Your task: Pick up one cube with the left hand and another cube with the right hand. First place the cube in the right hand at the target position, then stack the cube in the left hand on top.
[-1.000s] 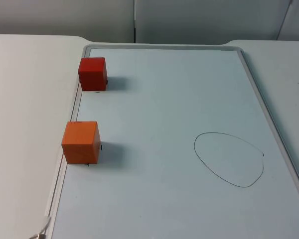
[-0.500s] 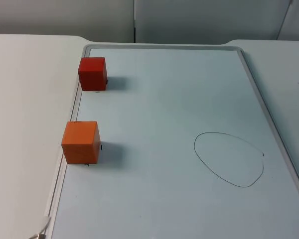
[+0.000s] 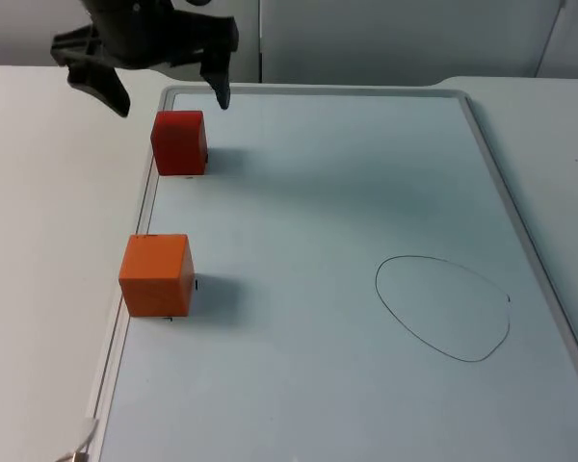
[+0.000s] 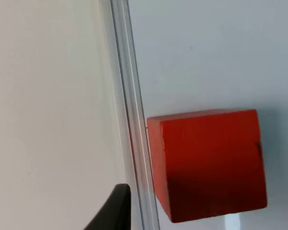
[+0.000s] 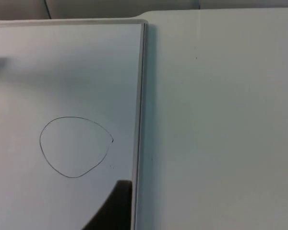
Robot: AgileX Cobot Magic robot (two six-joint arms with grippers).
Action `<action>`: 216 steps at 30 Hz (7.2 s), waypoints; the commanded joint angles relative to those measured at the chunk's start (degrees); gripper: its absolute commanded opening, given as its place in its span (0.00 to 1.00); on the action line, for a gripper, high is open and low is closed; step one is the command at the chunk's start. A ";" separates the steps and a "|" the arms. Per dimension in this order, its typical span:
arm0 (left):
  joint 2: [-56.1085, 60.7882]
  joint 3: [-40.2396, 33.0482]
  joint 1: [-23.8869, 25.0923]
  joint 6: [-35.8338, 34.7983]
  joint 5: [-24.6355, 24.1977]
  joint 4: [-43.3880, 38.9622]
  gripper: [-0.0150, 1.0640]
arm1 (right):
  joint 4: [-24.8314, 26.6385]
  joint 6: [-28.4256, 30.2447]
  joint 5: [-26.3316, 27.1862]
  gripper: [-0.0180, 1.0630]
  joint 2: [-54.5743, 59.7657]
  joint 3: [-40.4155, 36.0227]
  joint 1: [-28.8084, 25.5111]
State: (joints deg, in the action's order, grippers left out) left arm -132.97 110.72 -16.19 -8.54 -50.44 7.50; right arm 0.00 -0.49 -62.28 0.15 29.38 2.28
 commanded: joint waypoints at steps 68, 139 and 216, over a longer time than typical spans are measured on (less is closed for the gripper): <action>-5.41 2.95 -0.21 -1.89 6.65 1.20 0.30 | 0.00 0.19 0.49 0.98 -0.15 -0.24 0.19; 87.21 -65.62 -2.23 12.62 -5.59 -0.77 0.02 | 23.55 36.34 10.40 0.95 21.33 6.12 0.19; 87.20 -65.62 -2.23 9.40 -5.80 -0.29 0.02 | 10.39 45.45 1.78 0.46 143.08 91.34 44.65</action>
State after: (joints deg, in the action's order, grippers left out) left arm -46.08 45.27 -18.02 1.14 -56.49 6.63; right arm 10.24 44.84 -60.59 143.23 120.24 46.63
